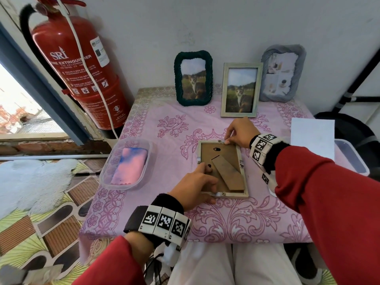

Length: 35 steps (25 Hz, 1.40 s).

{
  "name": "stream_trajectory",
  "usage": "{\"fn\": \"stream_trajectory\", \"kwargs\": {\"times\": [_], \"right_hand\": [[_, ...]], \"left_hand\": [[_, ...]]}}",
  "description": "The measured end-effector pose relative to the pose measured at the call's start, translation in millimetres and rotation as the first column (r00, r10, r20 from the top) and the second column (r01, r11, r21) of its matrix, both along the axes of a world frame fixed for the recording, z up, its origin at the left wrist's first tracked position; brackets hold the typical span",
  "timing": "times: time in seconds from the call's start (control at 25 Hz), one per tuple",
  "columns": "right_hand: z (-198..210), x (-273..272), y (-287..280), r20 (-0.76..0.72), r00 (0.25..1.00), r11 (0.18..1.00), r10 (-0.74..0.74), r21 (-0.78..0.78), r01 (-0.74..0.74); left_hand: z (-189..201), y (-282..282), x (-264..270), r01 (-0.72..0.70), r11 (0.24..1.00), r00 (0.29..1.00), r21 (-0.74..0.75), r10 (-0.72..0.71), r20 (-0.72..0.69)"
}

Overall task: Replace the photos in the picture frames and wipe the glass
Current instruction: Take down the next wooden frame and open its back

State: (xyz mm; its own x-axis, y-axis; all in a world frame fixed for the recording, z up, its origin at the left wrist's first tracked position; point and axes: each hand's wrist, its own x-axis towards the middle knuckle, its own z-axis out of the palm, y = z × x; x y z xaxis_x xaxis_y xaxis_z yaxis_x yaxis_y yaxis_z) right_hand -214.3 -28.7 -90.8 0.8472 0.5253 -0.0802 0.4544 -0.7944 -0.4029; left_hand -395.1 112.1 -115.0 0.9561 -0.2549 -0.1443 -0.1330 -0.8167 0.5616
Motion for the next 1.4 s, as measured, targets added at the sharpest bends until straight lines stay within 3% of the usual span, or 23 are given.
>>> {"fn": "stream_trajectory", "kwargs": {"times": [0.16,0.28,0.36,0.44,0.52,0.64,0.8,1.16,1.4], "right_hand": [[-5.1,-11.7,-5.8,0.051,0.999,1.000,0.004,0.003,-0.004],[-0.7,-23.2,-14.0,0.005,0.999,0.998,0.049,-0.047,-0.049],[1.2,-35.9,-20.5,-0.042,0.998,0.997,0.053,-0.052,-0.056],[0.4,-54.0,-23.4,-0.030,1.000,1.000,-0.004,-0.008,0.004],[-4.2,-73.0,-21.4,-0.027,0.999,0.999,-0.042,0.007,0.042],[-11.4,-96.5,-14.8,-0.036,0.998,0.994,-0.054,-0.101,0.050],[-10.7,-106.6,-13.6,0.070,0.996,0.973,-0.063,-0.216,0.076],[-10.0,-101.2,-22.6,0.097,0.993,0.996,-0.071,-0.042,0.075],[-15.5,-100.8,-25.6,0.089,0.995,0.995,-0.042,-0.088,0.050]], "left_hand": [[3.1,-0.8,-0.5,0.022,0.999,1.000,0.029,-0.021,-0.023],[10.1,4.0,2.7,0.039,0.999,0.997,0.006,-0.038,-0.067],[10.6,6.8,7.2,-0.054,0.997,0.998,-0.045,0.056,0.026],[9.0,8.4,12.3,-0.234,0.965,0.957,-0.116,0.250,0.148],[6.4,8.9,14.5,-0.372,0.911,0.912,-0.179,0.395,0.110],[0.8,7.2,13.1,-0.448,0.865,0.890,-0.225,0.454,-0.029],[-3.2,2.0,8.2,-0.474,0.829,0.874,-0.296,0.485,-0.041],[-9.1,3.4,7.3,-0.467,0.825,0.879,-0.318,0.474,-0.062],[-16.4,2.7,4.4,-0.473,0.785,0.857,-0.400,0.515,-0.004]]}}
